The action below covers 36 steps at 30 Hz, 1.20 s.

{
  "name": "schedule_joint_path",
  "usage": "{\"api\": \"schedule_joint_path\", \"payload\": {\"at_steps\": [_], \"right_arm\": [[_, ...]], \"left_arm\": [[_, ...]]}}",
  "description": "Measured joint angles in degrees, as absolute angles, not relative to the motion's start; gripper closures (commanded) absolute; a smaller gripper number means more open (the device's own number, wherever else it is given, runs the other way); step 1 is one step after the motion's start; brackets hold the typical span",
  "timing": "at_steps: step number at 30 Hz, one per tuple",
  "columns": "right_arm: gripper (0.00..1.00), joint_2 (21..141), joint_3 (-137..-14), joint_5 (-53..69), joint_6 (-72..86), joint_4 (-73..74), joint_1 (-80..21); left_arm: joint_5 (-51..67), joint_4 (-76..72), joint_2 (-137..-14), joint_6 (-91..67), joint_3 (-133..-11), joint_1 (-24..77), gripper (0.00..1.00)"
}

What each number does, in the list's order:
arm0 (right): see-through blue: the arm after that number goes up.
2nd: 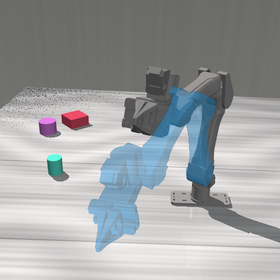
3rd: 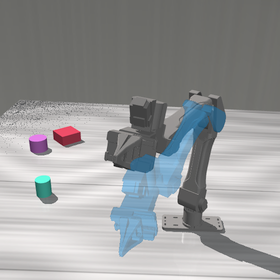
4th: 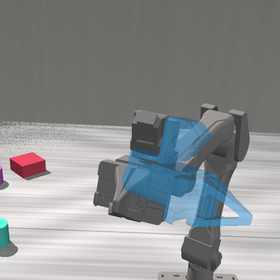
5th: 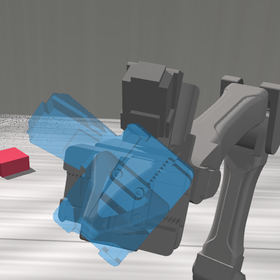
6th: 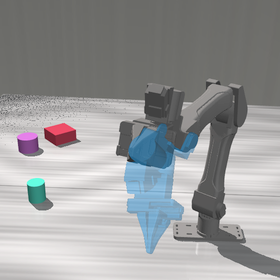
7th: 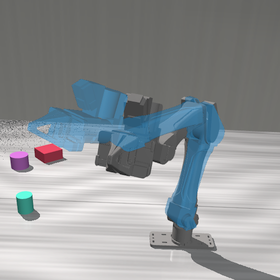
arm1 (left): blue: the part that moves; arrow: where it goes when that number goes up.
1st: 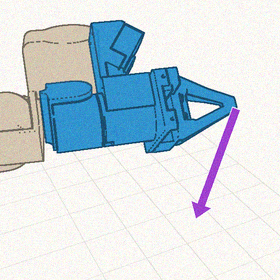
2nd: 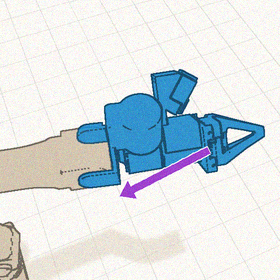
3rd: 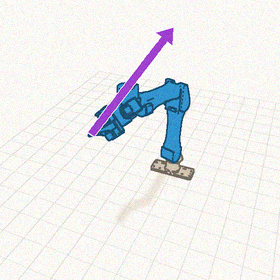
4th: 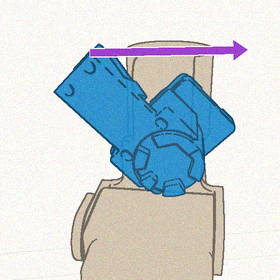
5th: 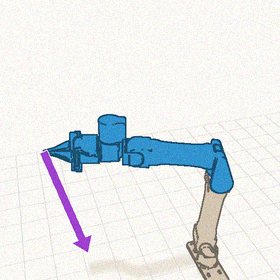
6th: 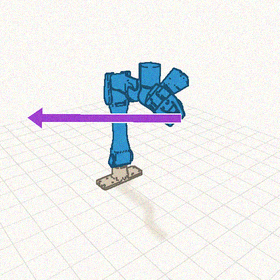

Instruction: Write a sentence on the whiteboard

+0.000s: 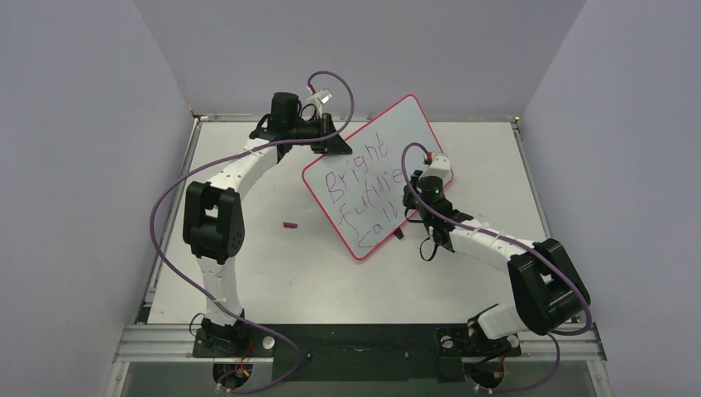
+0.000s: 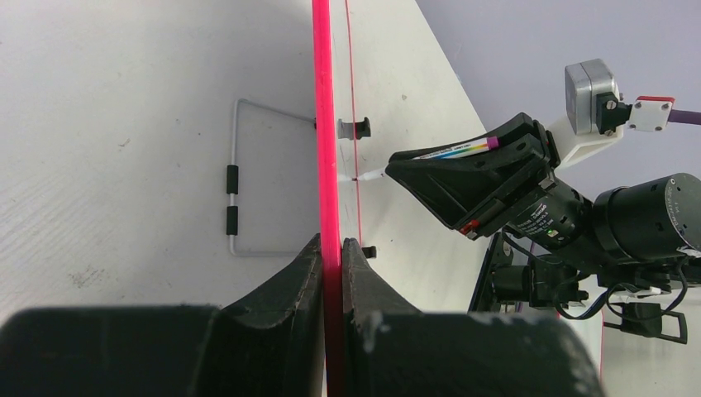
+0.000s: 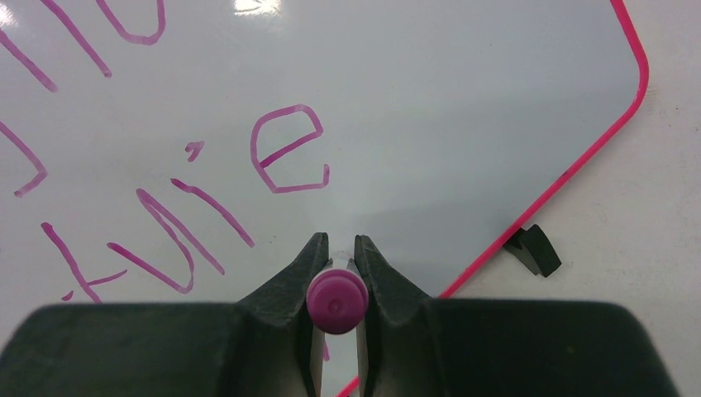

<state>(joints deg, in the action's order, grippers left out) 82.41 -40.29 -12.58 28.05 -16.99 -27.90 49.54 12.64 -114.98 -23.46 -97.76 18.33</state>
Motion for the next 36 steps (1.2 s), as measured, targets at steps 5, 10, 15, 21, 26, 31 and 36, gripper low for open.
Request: {"api": "schedule_joint_path", "payload": {"at_steps": [5,10,15,21,26,31,36], "right_arm": [[1.00,82.4,-40.2,-12.6,28.4,-17.4,-28.6],[1.00,82.0,-38.9,-12.6,29.1,-19.0,-28.7],[1.00,81.0,-37.0,-12.6,29.7,-19.6,-29.2],[1.00,80.0,-35.4,-12.3,30.4,-19.2,-29.4],[1.00,80.0,-35.4,-12.4,30.7,-19.2,-29.3],[1.00,80.2,-35.5,-12.4,30.7,-19.0,-28.5],[1.00,81.2,-36.4,-12.6,30.5,-17.9,-27.4]], "left_arm": [[49.5,12.6,-115.0,-23.4,-97.7,18.3,1.00],[49.5,12.7,-115.0,-23.4,-97.7,18.3,1.00],[49.5,12.6,-115.0,-23.5,-97.7,18.3,1.00],[49.5,12.6,-115.0,-23.5,-97.7,18.3,1.00],[49.5,12.6,-115.0,-23.5,-97.7,18.3,1.00],[49.5,12.6,-115.0,-23.5,-97.7,18.3,1.00],[49.5,12.6,-115.0,-23.5,-97.7,18.3,1.00]]}}
